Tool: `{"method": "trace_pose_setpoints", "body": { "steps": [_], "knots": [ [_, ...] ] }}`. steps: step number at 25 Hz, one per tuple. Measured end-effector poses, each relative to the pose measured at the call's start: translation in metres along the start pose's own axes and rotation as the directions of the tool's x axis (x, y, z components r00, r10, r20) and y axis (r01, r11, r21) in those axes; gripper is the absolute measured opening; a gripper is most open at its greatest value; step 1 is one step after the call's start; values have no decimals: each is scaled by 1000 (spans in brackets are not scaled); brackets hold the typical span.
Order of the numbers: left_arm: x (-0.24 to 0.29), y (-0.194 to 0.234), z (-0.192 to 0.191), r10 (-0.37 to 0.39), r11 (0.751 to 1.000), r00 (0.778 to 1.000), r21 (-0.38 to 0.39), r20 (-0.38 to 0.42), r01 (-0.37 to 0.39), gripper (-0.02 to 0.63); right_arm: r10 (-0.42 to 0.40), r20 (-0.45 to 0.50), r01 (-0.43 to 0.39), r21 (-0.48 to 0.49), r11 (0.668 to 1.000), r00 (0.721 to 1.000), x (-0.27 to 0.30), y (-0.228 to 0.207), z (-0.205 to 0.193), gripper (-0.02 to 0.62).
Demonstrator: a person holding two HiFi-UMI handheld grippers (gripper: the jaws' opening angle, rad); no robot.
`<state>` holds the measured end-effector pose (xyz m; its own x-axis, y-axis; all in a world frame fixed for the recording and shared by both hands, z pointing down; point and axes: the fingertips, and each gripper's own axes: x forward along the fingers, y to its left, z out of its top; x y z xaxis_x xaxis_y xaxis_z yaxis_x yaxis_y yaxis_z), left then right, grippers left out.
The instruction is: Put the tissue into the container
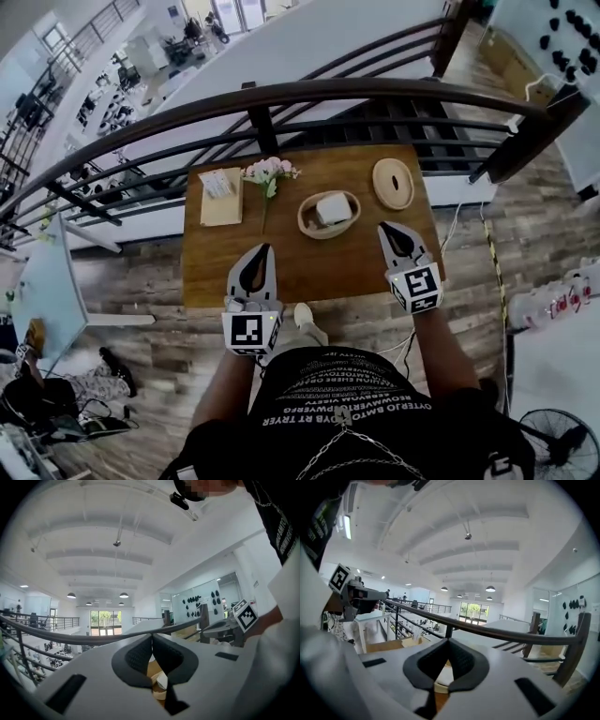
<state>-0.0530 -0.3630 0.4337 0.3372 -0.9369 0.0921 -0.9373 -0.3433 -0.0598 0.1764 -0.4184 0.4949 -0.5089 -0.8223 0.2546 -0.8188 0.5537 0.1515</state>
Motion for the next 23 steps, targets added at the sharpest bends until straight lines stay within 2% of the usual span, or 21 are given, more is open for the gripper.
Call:
{"method": "trace_pose_setpoints", "body": {
  "steps": [5,10,16,23],
  "knots": [
    [-27,-28,23,-16,1000,999,-21,50,17,29,-1,55,1,-7,1000,999,-60,14,31,14],
    [-54,-53,39,-28,1000,996,13,83,27,29,8,106,-6,-24,1000,994,-106,21,52,14],
    [-79,-77,31,-29,999,997,26,69,27,29,28,105,-24,-39,999,994,-139,29,42,14],
    [-94,-89,30,-36,998,998,53,47,33,29,50,86,-48,-31,998,995,-145,34,38,14]
  ]
}}
